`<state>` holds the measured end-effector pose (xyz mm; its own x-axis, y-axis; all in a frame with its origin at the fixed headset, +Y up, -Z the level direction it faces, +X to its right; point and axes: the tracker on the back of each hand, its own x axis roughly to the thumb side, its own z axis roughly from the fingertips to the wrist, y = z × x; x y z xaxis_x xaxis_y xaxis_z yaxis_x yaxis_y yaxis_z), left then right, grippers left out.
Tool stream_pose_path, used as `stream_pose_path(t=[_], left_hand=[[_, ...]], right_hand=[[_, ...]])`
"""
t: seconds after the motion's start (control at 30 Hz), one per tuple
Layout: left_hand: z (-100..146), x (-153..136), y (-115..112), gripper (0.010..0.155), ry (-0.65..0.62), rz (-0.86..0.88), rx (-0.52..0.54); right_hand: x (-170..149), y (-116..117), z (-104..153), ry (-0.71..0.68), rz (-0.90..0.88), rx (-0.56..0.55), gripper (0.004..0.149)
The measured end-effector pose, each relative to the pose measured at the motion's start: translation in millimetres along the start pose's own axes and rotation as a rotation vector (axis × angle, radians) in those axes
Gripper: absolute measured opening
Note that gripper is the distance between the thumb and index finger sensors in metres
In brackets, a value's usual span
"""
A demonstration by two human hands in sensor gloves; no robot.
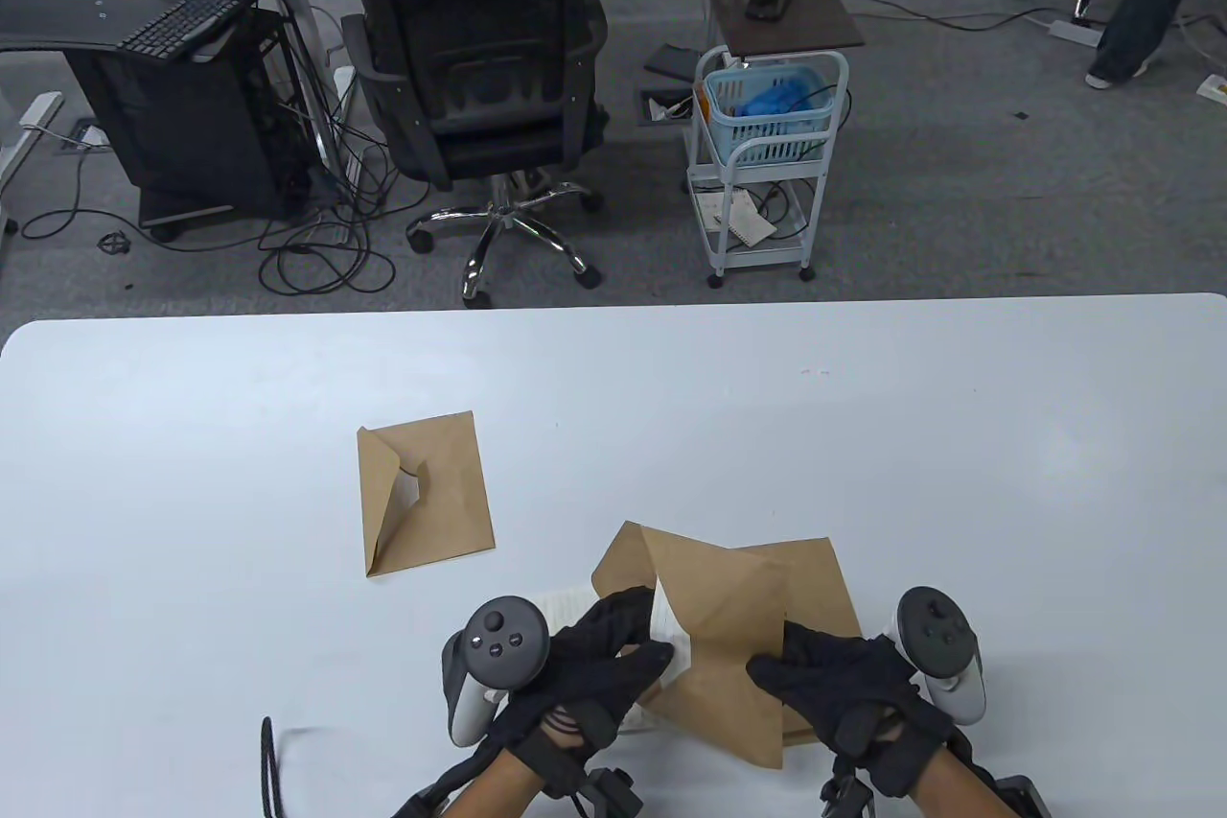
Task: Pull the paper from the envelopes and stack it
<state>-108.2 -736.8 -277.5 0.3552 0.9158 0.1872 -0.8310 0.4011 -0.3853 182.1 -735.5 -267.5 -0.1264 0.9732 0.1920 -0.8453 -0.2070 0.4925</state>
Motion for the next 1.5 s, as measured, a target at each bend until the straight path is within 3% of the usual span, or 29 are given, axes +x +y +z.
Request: stream_pose_path(t=[0.3, 0.57, 0.73, 0.9, 1.0, 1.3, 1.5], left_hand=[[-0.8, -0.6, 6.3, 0.038, -0.002, -0.125, 0.065], [-0.3, -7.0, 22.2, 0.037, 0.035, -0.179, 0.136], [1.9, -7.2, 44.9, 0.037, 0.055, -0.221, 0.158], [13.4, -8.8, 83.5, 0.037, 0.065, -0.29, 0.297], [20.0, -20.8, 98.0, 0.038, 0.107, -0.235, 0.345], [27.1, -42.7, 116.4, 0.042, 0.216, -0.251, 0.377], [23.9, -50.3, 113.9, 0.058, 0.274, -0.33, 0.335]], right_hand=[[1.3, 3.4, -0.6, 0.002, 0.073, -0.037, 0.046], [-0.3, -7.1, 3.3, 0.023, 0.089, -0.103, 0.045], [2.6, -16.8, 6.6, 0.014, 0.124, -0.127, 0.045], [8.6, -31.6, 11.6, -0.011, 0.11, -0.189, 0.045], [9.1, -39.9, 14.3, -0.013, 0.102, -0.221, 0.045], [7.0, -67.1, 24.3, 0.0, 0.063, -0.349, 0.045], [4.4, -75.7, 27.5, 0.018, 0.047, -0.391, 0.045]])
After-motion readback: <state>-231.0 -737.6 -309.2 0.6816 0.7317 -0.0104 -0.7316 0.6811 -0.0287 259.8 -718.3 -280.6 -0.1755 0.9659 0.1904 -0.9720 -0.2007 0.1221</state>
